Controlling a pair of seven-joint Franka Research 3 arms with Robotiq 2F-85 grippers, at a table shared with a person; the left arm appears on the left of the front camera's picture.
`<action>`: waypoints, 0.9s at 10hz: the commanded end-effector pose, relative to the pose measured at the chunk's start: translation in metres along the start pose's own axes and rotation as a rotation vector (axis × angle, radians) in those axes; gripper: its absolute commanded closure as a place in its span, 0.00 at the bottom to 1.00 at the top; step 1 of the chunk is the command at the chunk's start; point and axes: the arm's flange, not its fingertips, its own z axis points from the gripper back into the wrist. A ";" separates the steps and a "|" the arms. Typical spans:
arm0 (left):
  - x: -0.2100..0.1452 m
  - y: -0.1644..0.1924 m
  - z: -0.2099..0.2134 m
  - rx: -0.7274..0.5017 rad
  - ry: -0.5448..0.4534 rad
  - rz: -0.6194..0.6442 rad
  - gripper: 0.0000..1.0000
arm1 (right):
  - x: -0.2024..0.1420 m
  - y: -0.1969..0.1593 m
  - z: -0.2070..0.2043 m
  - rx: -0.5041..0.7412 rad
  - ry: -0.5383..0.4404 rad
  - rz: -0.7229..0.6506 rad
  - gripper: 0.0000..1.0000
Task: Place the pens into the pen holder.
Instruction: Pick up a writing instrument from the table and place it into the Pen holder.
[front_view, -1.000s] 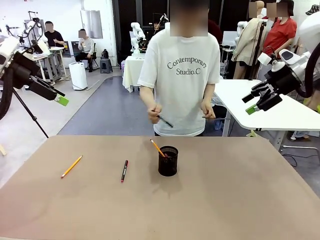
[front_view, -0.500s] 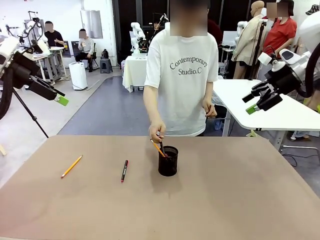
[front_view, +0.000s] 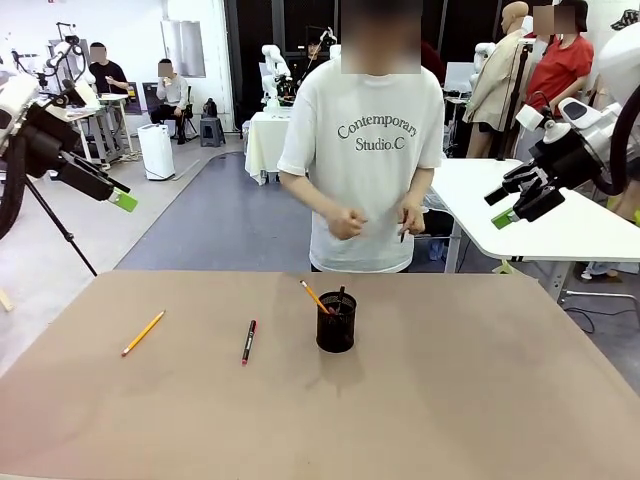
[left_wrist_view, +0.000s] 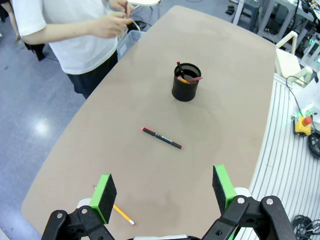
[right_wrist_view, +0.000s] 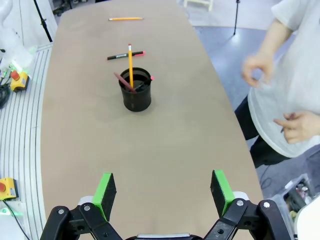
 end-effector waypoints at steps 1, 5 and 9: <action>0.000 0.000 0.002 0.003 -0.002 -0.001 0.00 | 0.003 0.004 0.002 0.001 0.015 -0.020 0.00; 0.000 0.000 0.002 0.003 -0.002 -0.001 0.00 | 0.003 0.004 0.002 0.001 0.015 -0.020 0.00; 0.004 -0.007 -0.013 0.162 0.162 0.168 0.00 | 0.003 0.004 0.002 0.001 0.015 -0.020 0.00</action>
